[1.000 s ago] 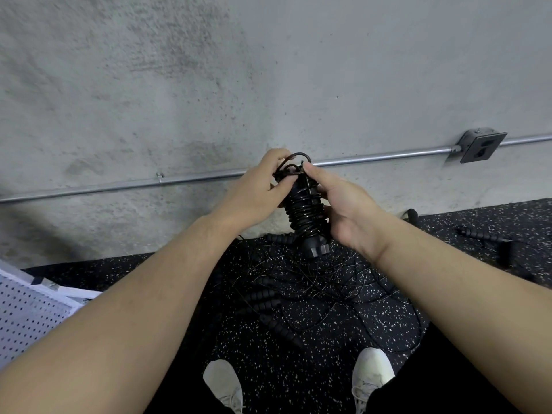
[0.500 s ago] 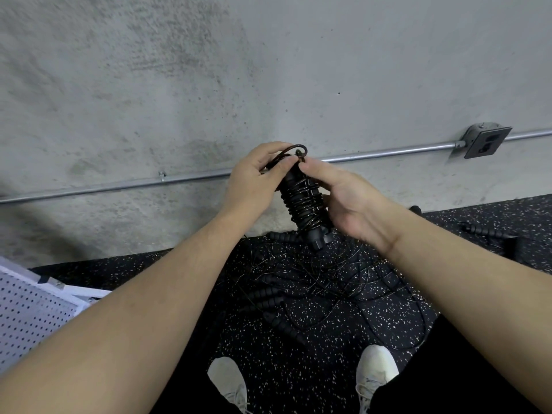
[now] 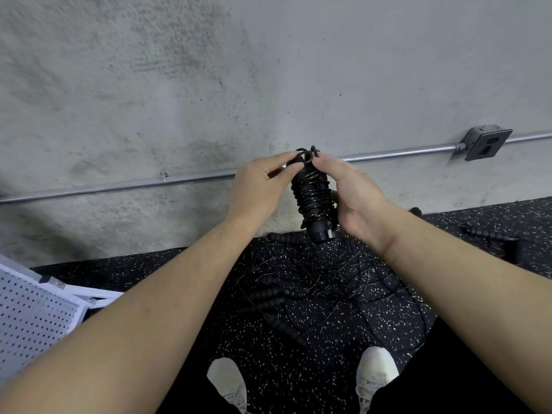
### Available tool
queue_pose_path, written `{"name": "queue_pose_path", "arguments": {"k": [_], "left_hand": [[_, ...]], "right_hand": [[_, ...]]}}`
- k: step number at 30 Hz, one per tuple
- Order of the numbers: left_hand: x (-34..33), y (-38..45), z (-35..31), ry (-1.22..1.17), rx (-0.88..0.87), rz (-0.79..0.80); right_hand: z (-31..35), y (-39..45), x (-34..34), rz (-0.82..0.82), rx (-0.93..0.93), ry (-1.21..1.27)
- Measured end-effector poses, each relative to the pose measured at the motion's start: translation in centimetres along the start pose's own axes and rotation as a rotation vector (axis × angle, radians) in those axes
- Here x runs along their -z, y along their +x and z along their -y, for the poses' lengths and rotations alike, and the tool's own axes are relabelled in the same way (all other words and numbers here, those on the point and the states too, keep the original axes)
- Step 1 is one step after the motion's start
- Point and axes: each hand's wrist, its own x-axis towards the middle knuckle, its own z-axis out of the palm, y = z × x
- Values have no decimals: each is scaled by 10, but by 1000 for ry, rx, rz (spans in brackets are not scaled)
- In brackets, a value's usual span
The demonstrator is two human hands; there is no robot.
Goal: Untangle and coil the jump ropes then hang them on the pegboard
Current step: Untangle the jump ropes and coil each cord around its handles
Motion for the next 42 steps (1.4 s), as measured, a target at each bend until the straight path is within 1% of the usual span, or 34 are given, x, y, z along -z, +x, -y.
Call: {"name": "queue_pose_path", "arguments": {"k": [4,7,11,14,18,20,23,25,27,30,34,37,42], "left_hand": [[-3,2,-2,-71,38,-25],[-4,2,-1,-56,39,-34],[-7,-2,-3,-83,30,-44],[-10,-1,-2,-99,46,-87],[-9,1,-3,-98,53,-122],[-10,-2,-6,-89,59,-115],[-12,-3,-4,-119,118,-91],[-11,-3,-5,-218,174,-63],[-11,-3,-7,-319,195,-46],[-16,-6,-9,-398,202,-68],[-18,-3,-7,-485,247,-78],[-15,-3,-6,-495,269,-46],[-15,-5,-5,-468,243,-20]], "right_hand": [[-1,-4,-3,-16,33,38],[-2,-6,-4,-42,77,23],[-8,-2,-2,-106,245,-118],[-14,2,-3,-108,384,-240],[-15,2,-4,-58,437,-316],[-16,0,-4,-39,459,-378],[-15,1,-2,-23,452,-397],[-13,1,-1,-9,439,-361],[-10,2,-2,-10,414,-294],[-9,2,-2,-9,336,-189],[-6,6,3,27,278,-179],[-1,6,8,61,235,-191],[-1,9,11,73,182,-191]]}}
